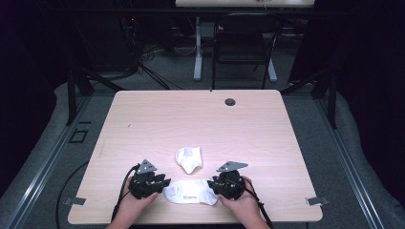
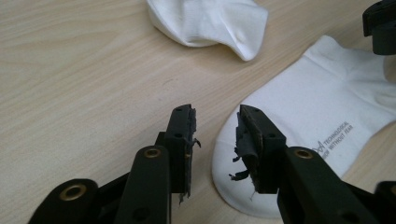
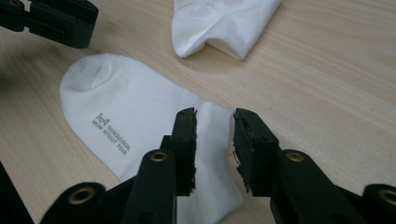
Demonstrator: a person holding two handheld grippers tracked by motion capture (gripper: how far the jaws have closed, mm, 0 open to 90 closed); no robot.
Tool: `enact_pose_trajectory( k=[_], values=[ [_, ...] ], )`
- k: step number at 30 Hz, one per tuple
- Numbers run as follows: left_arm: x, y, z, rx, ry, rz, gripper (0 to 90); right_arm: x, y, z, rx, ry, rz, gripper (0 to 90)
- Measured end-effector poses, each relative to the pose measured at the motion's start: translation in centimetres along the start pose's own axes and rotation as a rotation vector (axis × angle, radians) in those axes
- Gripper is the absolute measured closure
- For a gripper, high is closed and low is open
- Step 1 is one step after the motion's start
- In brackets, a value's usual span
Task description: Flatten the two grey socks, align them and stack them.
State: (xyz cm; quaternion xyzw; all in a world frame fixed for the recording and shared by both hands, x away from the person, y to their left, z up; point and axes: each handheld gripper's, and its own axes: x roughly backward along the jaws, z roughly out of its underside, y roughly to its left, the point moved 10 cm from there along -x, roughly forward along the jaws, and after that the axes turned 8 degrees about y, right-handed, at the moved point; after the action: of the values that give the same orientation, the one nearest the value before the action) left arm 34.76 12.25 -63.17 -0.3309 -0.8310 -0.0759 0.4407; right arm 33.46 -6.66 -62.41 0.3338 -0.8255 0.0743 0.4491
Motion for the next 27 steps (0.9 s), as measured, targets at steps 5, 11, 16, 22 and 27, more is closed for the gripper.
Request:
enact_pose_trajectory(
  k=[5,11,16,22,27],
  values=[
    [-0.3,0.6,-0.3,0.006,0.003,-0.01,60.6,-0.4,0.1,-0.8,0.017,0.001,-0.006,64.4],
    [-0.3,1.2,-0.4,0.016,-0.009,-0.009,57.1,-1.1,0.4,-2.2,0.058,0.004,0.002,60.9],
    [-0.1,1.5,-0.5,0.02,-0.014,-0.005,57.3,-1.5,0.9,-3.6,0.062,-0.02,-0.026,59.5],
    [0.2,1.9,-0.5,0.019,-0.015,-0.003,58.6,-1.8,1.2,-5.3,0.065,-0.074,-0.019,57.6],
    [0.3,2.1,-0.5,0.017,-0.017,-0.011,58.6,-2.0,1.5,-6.4,0.058,-0.1,-0.032,51.4]
  ],
)
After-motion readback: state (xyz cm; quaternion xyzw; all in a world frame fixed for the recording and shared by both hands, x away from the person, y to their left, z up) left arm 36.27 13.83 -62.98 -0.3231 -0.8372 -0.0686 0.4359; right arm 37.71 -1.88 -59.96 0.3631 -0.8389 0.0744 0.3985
